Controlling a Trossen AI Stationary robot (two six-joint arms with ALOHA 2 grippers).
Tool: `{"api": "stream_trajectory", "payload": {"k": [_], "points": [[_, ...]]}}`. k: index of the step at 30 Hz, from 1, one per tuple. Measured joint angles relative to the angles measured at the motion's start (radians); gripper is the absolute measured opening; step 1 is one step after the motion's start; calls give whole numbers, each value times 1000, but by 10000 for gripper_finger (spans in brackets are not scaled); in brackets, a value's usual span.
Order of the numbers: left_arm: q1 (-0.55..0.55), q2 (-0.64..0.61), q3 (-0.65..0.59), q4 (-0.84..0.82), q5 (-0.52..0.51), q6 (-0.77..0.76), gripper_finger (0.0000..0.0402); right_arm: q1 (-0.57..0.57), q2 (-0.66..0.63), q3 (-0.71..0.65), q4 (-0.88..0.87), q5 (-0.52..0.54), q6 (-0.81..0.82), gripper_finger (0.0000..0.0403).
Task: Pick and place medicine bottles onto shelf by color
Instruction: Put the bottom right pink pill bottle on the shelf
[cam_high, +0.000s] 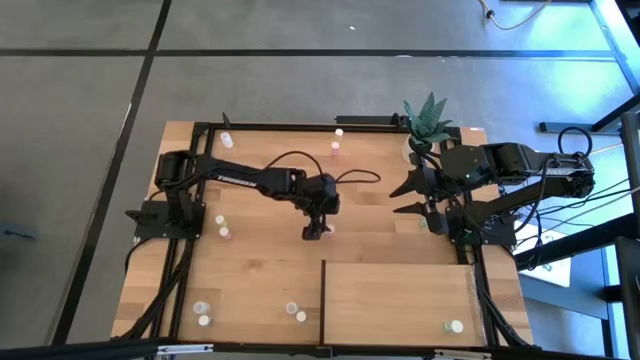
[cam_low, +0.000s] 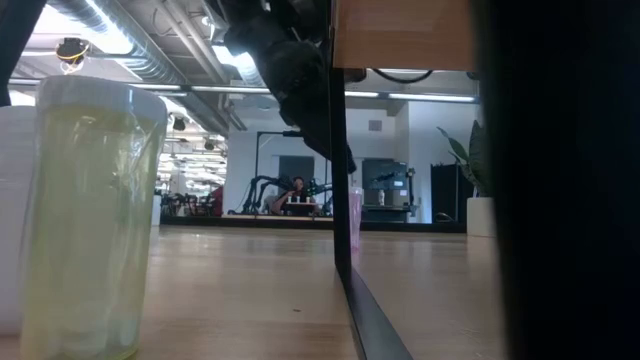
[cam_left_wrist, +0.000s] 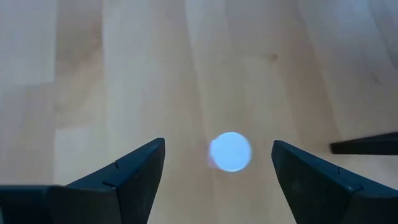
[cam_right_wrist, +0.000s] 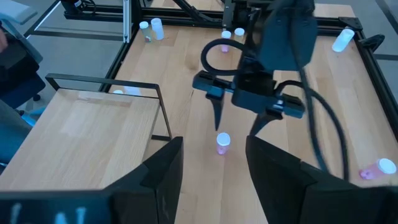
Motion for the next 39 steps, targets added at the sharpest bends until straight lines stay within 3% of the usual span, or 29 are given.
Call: {"api": "stream_trajectory", "payload": {"k": [11, 30, 39], "points": [[-57, 36, 0, 13, -64, 7, 290, 0, 0, 0, 0, 0, 1, 177], [-65, 98, 2, 41, -126, 22, 290, 0, 0, 0, 7, 0, 1, 177], [-67, 102, 1, 50, -154, 52, 252, 0, 0, 0, 7, 0, 1, 177]]}}
